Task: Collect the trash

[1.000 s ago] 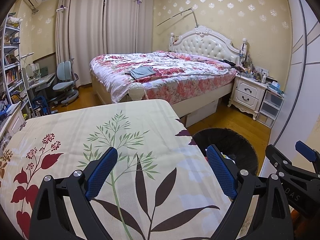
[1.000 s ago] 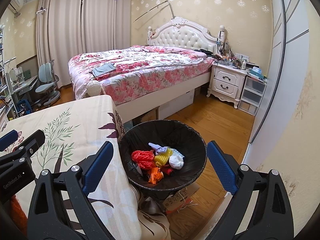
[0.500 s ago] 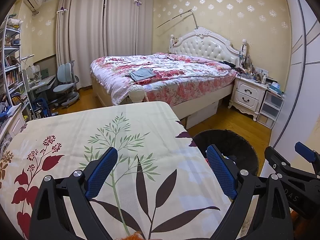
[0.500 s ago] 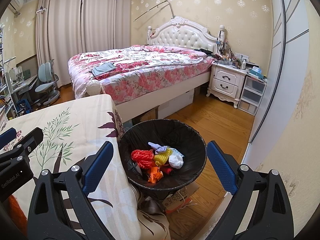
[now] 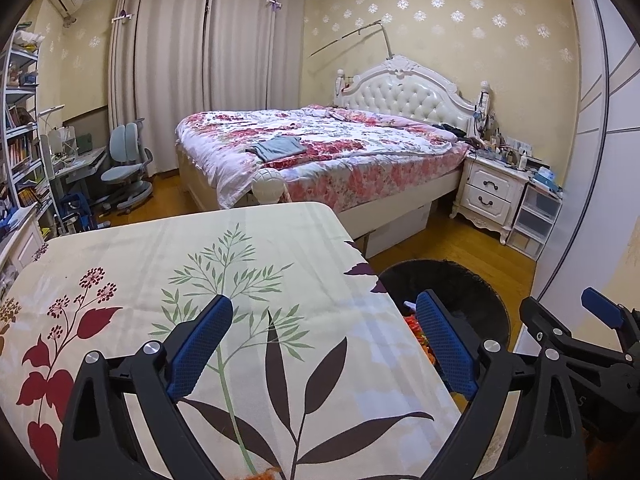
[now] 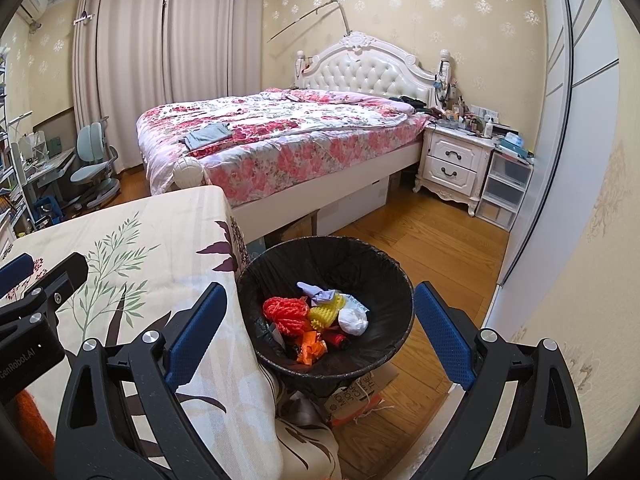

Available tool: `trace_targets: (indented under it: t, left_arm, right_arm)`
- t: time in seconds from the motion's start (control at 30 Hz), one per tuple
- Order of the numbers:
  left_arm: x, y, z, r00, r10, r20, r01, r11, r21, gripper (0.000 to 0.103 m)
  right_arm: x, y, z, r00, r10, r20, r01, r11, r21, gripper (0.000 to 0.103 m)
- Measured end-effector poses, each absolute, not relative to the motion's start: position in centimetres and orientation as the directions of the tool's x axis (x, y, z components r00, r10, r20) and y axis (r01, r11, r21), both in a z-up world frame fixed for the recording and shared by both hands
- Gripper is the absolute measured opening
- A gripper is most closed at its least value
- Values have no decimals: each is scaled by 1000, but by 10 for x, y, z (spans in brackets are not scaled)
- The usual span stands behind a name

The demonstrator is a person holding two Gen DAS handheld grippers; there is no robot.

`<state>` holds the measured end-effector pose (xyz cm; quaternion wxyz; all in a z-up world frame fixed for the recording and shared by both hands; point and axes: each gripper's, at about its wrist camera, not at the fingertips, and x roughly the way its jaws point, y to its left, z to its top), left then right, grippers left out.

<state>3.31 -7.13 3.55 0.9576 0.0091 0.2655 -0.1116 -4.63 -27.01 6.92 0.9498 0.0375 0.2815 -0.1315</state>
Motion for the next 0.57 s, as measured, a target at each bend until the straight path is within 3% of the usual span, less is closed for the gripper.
trace_targets:
  t: [0.57]
  left_arm:
    - [42,-46,29,853,-133,-505,147,989,-11,94]
  right_arm:
    - [-38,-256,58,810,-196,-552,228,974,-11,92]
